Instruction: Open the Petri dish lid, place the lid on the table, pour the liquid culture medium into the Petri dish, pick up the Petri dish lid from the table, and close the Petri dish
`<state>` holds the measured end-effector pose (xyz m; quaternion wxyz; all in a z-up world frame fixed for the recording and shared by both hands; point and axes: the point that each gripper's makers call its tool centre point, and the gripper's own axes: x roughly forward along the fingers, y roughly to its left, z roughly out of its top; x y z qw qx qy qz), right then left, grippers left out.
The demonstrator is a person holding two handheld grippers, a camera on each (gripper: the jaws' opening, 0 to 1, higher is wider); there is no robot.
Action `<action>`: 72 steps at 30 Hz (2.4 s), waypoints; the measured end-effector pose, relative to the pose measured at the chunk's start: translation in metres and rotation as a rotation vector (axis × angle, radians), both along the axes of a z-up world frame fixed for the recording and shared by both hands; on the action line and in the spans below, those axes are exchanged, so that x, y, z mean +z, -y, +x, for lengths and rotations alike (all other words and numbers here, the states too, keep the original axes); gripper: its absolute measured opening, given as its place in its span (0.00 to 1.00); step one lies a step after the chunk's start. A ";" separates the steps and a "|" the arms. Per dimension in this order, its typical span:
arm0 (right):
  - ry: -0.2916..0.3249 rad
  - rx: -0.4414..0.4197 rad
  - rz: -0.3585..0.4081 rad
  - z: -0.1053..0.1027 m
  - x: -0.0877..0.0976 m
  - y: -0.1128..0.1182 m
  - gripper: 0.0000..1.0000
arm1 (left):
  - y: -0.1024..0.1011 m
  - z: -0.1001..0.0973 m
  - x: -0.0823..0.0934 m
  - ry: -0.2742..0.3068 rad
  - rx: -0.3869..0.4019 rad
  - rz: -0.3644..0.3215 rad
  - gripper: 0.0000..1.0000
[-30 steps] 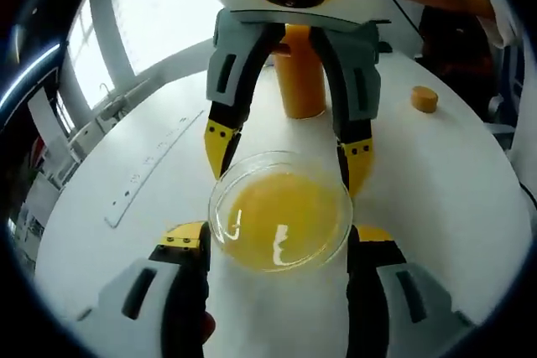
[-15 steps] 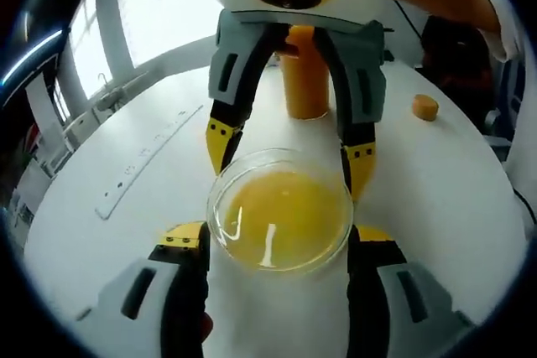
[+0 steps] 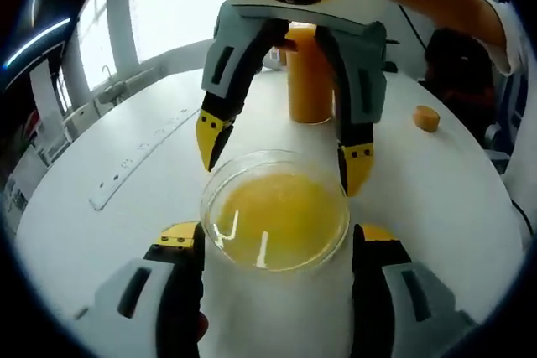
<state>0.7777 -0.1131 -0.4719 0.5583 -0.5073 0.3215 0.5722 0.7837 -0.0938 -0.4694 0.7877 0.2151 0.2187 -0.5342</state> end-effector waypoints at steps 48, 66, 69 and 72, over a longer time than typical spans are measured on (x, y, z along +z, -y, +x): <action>-0.074 -0.112 0.032 0.003 -0.004 -0.008 0.61 | -0.004 -0.008 0.003 0.009 0.003 0.007 0.63; 0.097 -0.187 0.345 0.001 0.059 -0.025 0.61 | -0.026 -0.015 0.042 0.092 0.067 -0.063 0.63; 0.157 -0.240 0.486 -0.006 0.083 -0.021 0.61 | -0.036 -0.012 0.058 0.130 0.125 -0.109 0.63; 0.230 -0.239 0.602 -0.018 0.105 -0.014 0.61 | -0.042 -0.019 0.076 0.181 0.185 -0.148 0.62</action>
